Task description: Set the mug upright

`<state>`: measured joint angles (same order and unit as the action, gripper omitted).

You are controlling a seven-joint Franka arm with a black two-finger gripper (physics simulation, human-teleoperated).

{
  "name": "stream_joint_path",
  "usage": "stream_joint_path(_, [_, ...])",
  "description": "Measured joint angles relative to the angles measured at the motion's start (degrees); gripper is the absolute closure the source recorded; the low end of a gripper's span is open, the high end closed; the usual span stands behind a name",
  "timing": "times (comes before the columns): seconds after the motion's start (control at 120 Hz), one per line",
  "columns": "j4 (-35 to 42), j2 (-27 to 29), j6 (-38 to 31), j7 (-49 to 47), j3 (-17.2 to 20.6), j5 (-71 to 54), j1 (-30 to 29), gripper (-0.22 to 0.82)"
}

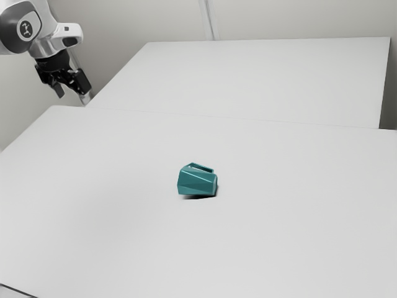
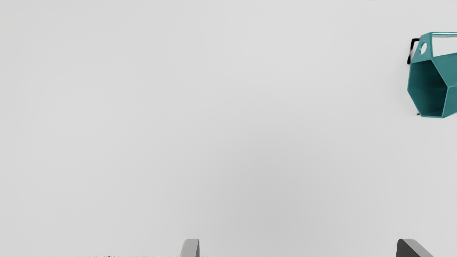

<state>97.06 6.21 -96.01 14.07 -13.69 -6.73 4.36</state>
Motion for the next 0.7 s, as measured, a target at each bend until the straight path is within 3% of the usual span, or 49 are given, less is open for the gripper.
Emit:
stream_joint_path(0.358, [3.74,0.21,-1.49,-7.45,0.38,0.91,0.38,0.0])
stream_joint_path(0.7, [14.41,-2.23,-11.13,-9.89,0.42,21.59,-1.27,0.0])
